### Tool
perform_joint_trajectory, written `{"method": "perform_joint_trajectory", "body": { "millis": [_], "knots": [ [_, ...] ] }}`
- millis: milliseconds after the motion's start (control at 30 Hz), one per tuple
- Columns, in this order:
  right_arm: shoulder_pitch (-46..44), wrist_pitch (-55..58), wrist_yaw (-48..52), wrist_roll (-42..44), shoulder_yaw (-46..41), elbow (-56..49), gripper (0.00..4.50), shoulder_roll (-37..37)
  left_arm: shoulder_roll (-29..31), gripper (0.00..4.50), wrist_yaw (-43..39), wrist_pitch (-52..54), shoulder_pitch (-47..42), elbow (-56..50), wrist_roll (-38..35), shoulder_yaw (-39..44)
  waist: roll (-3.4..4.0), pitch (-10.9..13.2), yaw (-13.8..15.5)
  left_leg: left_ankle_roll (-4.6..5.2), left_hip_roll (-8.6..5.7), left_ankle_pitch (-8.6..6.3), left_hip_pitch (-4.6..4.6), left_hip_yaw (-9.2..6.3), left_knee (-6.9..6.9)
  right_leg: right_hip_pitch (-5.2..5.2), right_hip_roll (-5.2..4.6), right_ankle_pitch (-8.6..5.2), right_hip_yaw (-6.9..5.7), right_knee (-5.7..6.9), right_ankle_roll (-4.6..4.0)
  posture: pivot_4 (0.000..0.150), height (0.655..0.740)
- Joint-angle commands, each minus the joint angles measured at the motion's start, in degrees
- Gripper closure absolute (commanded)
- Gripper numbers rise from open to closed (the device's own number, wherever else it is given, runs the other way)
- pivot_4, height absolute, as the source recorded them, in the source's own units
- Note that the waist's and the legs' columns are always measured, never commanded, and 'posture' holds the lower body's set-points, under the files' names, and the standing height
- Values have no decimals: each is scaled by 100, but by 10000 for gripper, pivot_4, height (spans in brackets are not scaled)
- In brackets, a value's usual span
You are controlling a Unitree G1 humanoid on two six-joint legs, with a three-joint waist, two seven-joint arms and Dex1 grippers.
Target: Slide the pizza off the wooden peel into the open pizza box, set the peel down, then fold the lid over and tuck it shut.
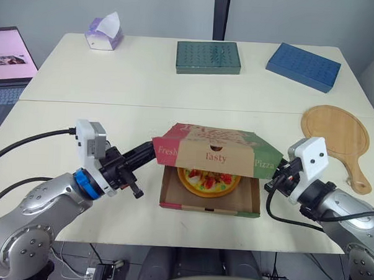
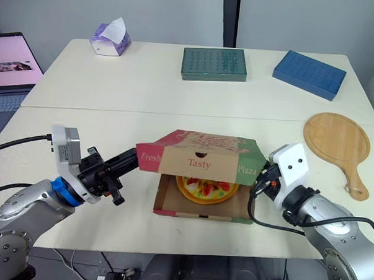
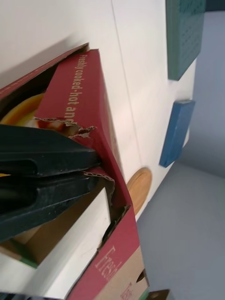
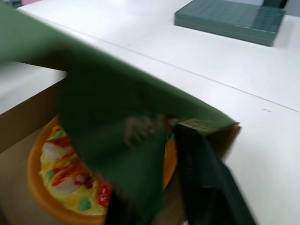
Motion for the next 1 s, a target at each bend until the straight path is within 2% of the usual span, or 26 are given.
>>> {"method": "perform_joint_trajectory", "body": {
  "millis": [33,200,267,400,533,667,767,900,1000],
  "knots": [
    [91,-265,223,260,59,-118,23843,-70,160,35610,-284,-213,130,-58,58,-80,0,0,-3,0,1,0,-1,0,0,-2,0,0,0,0,0,1500,7400],
    [233,-220,275,415,-101,-104,5297,-240,408,19048,-688,-377,534,103,85,157,0,0,-8,1,3,0,-1,2,-3,-2,1,-1,0,-1,-1,1500,7400],
    [263,-197,278,507,-178,-95,0,-313,511,12640,-807,-404,628,219,31,257,0,1,-3,1,3,0,-2,2,-3,-2,1,-1,0,-1,-1,1500,7400],
    [297,-165,328,746,-384,-57,0,-484,916,120,-1142,-252,662,562,-160,480,-1,1,1,1,3,-1,-3,1,-3,-2,1,-1,-1,-3,-2,1500,7400],
    [598,-190,732,973,-799,133,0,-954,1774,120,-1770,217,494,1278,-450,861,-2,2,-2,2,3,-1,-4,0,-4,-3,1,-3,-3,-4,-2,1500,7400],
    [963,-368,996,1007,-914,231,0,-1252,2136,120,-1981,407,49,1962,-562,1025,-3,3,-1,3,3,-1,-4,2,-4,-2,1,-3,-4,-4,-2,1500,7400],
    [1180,-596,1083,772,-857,331,0,-1376,2349,5848,-2051,413,-773,2685,-400,832,-5,4,2,3,4,-1,-4,1,-4,-2,2,-3,-4,-5,-2,1500,7400],
    [1408,-972,1276,577,-802,448,0,-1476,2658,18791,-2653,339,-2061,3176,0,55,-14,8,8,2,2,-1,-9,-4,-2,-3,3,-3,-10,-6,-1,1500,7400],
    [1550,-1194,1420,545,-846,544,6262,-1507,2634,29011,-3124,295,-3268,3486,306,-677,-17,10,4,2,0,-1,-10,-1,-2,-3,2,-2,-7,-6,-1,1500,7400]
  ]
}}
